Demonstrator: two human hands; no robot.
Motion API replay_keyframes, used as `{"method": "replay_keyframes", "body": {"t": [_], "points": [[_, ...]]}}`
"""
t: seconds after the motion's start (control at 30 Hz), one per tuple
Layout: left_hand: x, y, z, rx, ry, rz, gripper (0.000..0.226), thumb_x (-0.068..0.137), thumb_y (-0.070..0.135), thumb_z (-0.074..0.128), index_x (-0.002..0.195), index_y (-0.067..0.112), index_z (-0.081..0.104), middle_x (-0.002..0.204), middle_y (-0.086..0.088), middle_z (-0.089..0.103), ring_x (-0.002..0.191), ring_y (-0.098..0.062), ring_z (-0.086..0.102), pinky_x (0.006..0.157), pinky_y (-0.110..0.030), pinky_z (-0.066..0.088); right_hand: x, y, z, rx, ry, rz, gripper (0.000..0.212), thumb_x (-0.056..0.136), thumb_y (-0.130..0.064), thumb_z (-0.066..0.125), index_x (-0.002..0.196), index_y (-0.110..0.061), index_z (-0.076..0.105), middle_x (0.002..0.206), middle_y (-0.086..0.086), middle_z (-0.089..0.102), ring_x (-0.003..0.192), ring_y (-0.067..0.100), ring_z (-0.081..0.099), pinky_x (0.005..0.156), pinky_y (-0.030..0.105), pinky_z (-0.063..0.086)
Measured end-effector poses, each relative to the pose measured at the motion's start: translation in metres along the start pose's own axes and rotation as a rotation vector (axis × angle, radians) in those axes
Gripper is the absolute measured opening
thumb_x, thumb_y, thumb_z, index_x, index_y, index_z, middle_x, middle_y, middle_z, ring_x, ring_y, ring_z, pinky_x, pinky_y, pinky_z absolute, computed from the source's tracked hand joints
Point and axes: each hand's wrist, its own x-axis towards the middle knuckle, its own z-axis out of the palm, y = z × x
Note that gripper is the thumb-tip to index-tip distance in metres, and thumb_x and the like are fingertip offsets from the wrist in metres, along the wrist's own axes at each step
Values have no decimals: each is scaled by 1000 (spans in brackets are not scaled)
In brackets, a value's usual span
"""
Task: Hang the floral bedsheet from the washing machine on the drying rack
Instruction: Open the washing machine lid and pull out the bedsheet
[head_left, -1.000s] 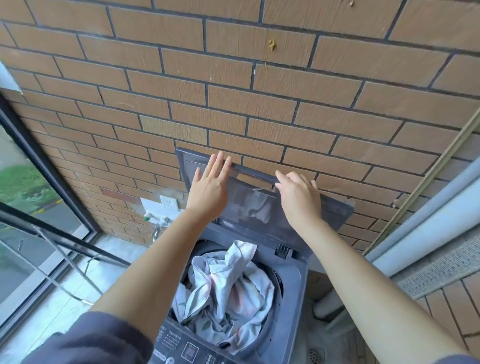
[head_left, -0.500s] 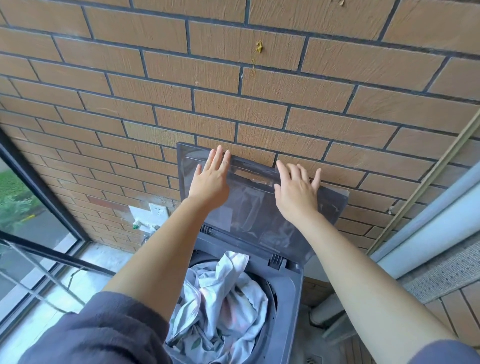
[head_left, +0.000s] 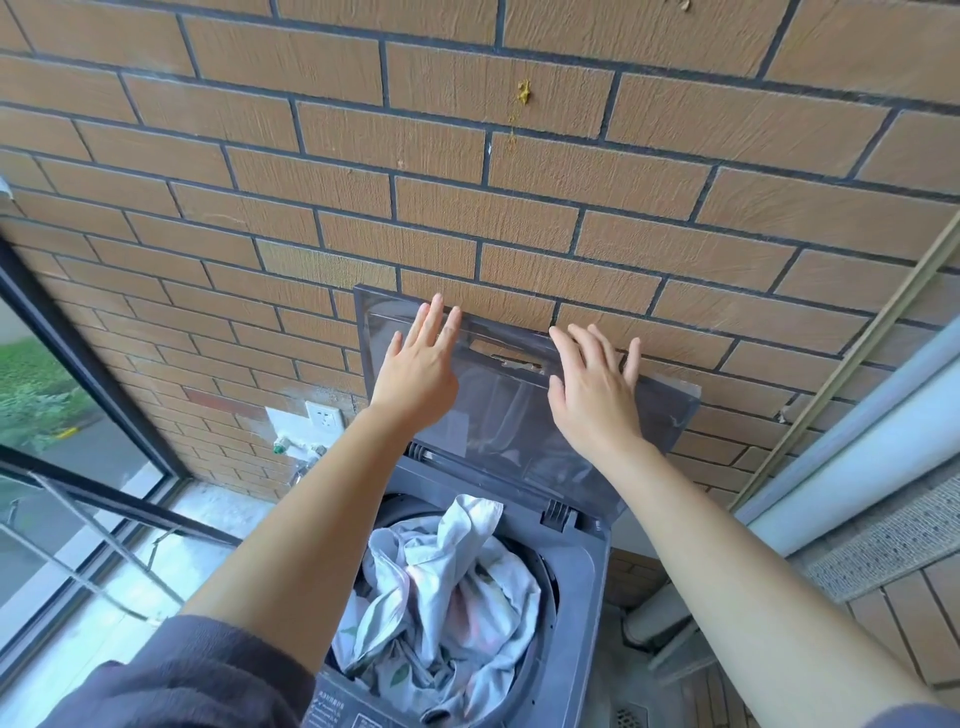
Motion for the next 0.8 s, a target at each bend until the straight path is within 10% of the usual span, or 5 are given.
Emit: {"method": "replay_keyframes", "body": {"t": [0.37,0.8], "points": [[-68,-10,10,-142,174,48,60,78,6,61,135,11,45,142,-7,43,133,-27,37,104,-41,37,-50,-25,5,140,99,-224,47,88,-3,53,135,-8,49,143,12,44,140,30,31,117,52,12],[-192,-40,119,-93,-214,-57,50,77,20,67,124,20,52,129,-2,53,122,-26,51,92,-38,45,-170,-56,109,190,-333,-259,56,70,-4,71,124,-14,58,129,6,58,126,26,52,101,50,45]]}}
